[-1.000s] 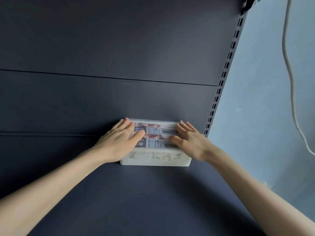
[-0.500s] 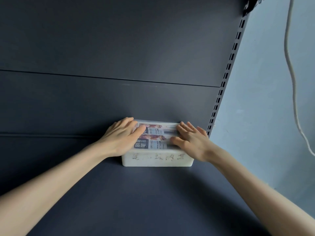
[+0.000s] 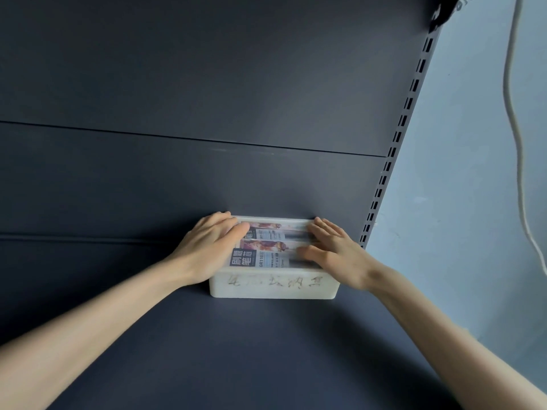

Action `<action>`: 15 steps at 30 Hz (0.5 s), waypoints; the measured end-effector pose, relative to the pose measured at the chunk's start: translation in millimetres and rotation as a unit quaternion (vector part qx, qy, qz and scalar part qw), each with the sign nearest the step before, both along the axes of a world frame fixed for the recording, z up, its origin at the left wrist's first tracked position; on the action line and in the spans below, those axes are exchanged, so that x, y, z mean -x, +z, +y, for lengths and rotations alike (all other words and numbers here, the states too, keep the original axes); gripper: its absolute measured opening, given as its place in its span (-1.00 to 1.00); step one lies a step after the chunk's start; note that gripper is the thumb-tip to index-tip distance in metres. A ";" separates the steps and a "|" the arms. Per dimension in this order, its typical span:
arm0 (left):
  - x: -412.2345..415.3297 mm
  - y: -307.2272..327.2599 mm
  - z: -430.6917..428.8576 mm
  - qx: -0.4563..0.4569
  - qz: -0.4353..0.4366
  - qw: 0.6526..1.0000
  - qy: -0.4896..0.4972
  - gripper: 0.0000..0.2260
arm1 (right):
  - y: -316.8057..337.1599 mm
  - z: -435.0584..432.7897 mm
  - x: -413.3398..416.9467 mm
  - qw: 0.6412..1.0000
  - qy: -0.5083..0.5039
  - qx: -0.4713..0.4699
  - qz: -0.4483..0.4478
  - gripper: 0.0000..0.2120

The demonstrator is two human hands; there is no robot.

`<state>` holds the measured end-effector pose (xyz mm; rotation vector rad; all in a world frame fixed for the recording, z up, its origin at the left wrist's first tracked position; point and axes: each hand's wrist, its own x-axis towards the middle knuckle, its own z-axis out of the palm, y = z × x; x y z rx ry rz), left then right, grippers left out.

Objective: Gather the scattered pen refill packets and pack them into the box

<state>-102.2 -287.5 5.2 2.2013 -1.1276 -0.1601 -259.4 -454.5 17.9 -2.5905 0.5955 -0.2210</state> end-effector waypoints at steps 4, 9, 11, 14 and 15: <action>1.5 -7.6 -1.0 0.162 0.162 0.973 0.000 -0.68 | -4.6 -0.1 -0.1 0.990 -0.008 -0.096 -0.105 -0.50; 3.1 -13.5 -2.5 0.279 0.341 0.897 0.042 -0.67 | -13.4 -6.4 -5.4 0.959 -0.023 -0.222 -0.174 -0.74; 6.9 -15.1 -3.0 0.319 0.391 0.861 0.065 -0.66 | -16.9 -6.9 -5.0 0.927 -0.030 -0.305 -0.215 -0.83; 2.5 -12.6 -3.7 0.354 0.417 0.834 0.073 -0.77 | -17.3 -5.0 -5.2 0.874 -0.052 -0.409 -0.256 -0.78; -0.9 -10.3 -2.5 0.360 0.382 0.846 0.092 -0.85 | -14.2 -7.1 -4.3 0.866 -0.076 -0.407 -0.281 -0.76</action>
